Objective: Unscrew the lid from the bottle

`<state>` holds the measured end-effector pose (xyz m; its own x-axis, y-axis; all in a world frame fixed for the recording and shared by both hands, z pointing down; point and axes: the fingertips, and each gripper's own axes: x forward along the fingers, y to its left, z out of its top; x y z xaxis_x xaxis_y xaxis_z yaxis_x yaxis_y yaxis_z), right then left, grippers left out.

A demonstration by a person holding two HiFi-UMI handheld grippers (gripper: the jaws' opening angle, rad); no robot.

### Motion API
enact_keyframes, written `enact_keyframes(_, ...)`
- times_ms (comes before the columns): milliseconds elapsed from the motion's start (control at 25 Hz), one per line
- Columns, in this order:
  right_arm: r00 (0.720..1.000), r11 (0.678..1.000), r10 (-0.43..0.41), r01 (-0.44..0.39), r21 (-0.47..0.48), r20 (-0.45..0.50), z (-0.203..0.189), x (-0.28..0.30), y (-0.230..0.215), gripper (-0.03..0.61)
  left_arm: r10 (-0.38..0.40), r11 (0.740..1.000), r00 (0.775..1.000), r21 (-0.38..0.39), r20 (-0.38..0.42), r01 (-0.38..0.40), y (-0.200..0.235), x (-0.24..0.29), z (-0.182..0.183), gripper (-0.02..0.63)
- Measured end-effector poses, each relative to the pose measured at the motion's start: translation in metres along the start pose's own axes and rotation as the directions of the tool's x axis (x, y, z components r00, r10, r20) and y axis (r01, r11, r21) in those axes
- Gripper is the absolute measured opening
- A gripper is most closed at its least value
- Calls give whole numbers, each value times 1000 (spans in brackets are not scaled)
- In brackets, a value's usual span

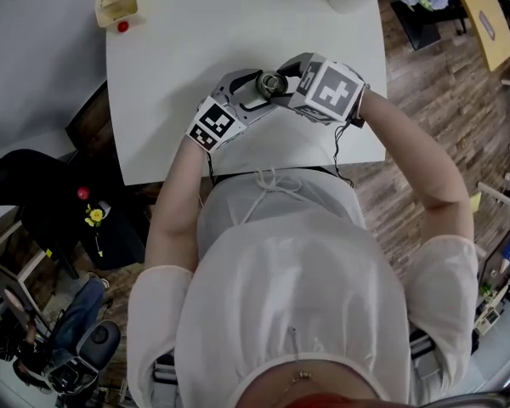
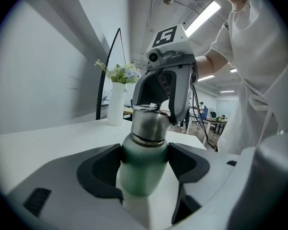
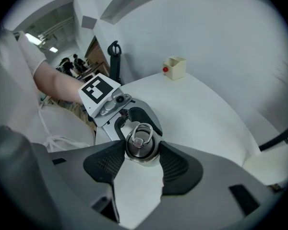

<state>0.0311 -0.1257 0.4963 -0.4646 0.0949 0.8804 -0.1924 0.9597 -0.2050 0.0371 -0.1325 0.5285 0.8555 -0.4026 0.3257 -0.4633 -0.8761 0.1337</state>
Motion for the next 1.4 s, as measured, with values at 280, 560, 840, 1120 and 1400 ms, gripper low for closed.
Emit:
enact_keyframes(280, 982, 961, 110, -144, -236, -154, 1, 1, 3, 239, -6, 1000, 1000, -4, -2, 6, 0, 0, -1, 328)
enact_keyframes(560, 935, 822, 158, -303, -483, -317, 1, 0, 11, 239, -4, 1000, 1000, -6, -5, 4, 0, 1, -2, 328)
enact_keyframes(840, 960, 903, 82, -184, -388, -266, -3, 0, 1, 302, -8, 1000, 1000, -7, -5, 8, 1, 1, -2, 328)
enact_keyframes(1120, 1000, 1000, -3, 3, 28, 6, 6, -10, -5, 281, -11, 1000, 1000, -12, 4, 11, 1, -1, -2, 328)
enact_keyframes(1400, 983, 951, -146, 109, 291, 110, 1, -3, -2, 289, -17, 1000, 1000, -26, 12, 17, 0, -1, -1, 328)
